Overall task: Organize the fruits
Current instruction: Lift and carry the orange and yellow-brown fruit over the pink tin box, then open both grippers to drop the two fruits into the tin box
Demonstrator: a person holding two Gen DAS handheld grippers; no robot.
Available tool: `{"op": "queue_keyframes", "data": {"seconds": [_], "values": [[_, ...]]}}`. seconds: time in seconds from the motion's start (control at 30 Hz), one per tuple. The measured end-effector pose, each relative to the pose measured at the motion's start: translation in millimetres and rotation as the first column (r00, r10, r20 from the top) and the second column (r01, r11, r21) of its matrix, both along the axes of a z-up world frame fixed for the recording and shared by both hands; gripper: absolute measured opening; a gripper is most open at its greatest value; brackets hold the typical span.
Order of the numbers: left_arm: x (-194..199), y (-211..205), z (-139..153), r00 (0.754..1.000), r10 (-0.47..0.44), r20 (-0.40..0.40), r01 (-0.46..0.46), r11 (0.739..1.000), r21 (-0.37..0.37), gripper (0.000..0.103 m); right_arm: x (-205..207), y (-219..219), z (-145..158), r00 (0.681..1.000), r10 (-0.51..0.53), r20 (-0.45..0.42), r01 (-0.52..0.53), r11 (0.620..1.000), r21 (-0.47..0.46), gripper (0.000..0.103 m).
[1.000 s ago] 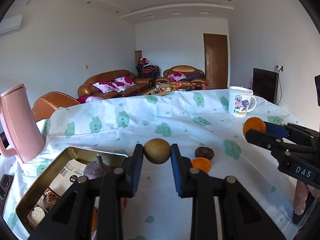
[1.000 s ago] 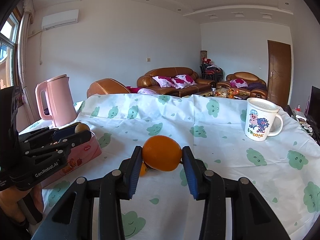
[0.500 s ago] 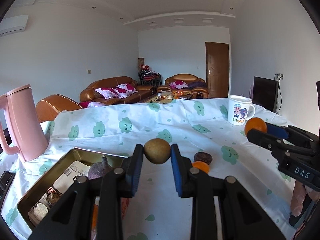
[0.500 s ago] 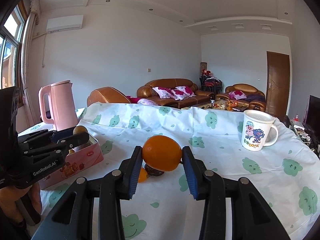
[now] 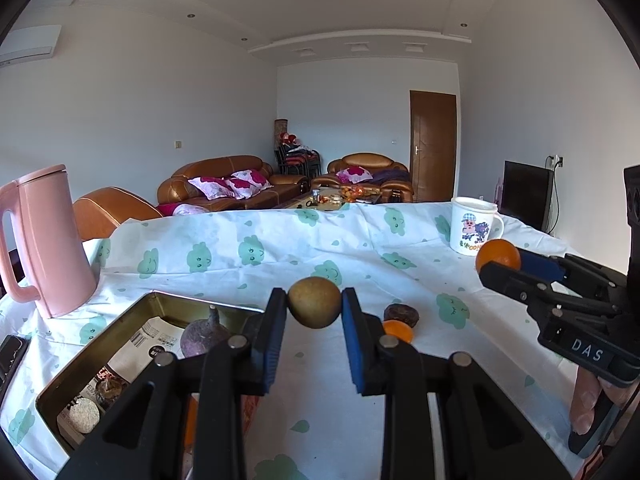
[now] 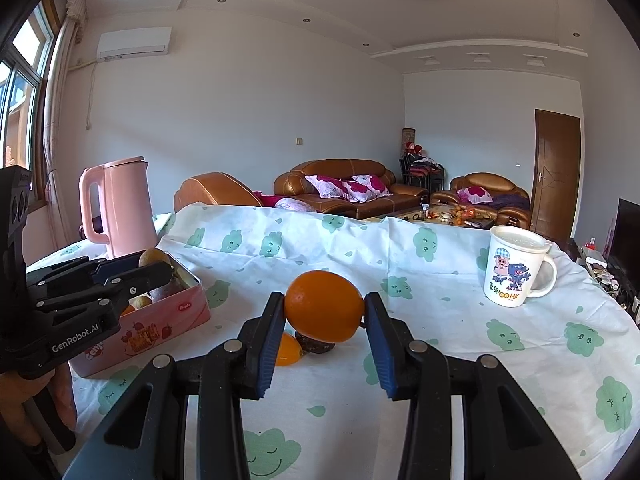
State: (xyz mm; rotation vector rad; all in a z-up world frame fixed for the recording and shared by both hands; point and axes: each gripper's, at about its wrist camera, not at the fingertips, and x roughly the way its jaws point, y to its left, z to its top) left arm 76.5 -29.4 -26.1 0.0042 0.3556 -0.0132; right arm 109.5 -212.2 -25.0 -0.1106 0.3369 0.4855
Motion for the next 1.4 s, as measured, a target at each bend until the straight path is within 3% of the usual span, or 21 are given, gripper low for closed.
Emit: {"op": "queue_keyframes", "data": {"seconds": [0.23,0.47,0.93,1.4], "values": [[-7.5,9.8,0.5,1.000,0.008,-0.006,-0.008,1.000,-0.015,0.029,-3.0,20.4,-1.4,0.999,0.046,-0.020,-0.047,0.999,-0.002,0.043],[-16.2,35.6,3.8,0.999,0.040,-0.014,-0.041,0.998,-0.041,0.029,-5.8,67.5,-0.2,0.989,0.142,-0.040,-0.143,0.990,-0.019,0.043],[-40.5,132.9,10.1,0.979,0.197,-0.051,-0.202,0.973,-0.113,0.029,-34.2,159.4,-0.3,0.937,0.344,-0.068,-0.347,0.936,-0.050,0.043],[-27.9,152.1,-13.2,0.964,0.191,-0.186,-0.215,0.969,-0.119,0.029,-49.0,201.9,-24.3,0.883,0.431,-0.185,-0.458,0.878,-0.142,0.043]]}}
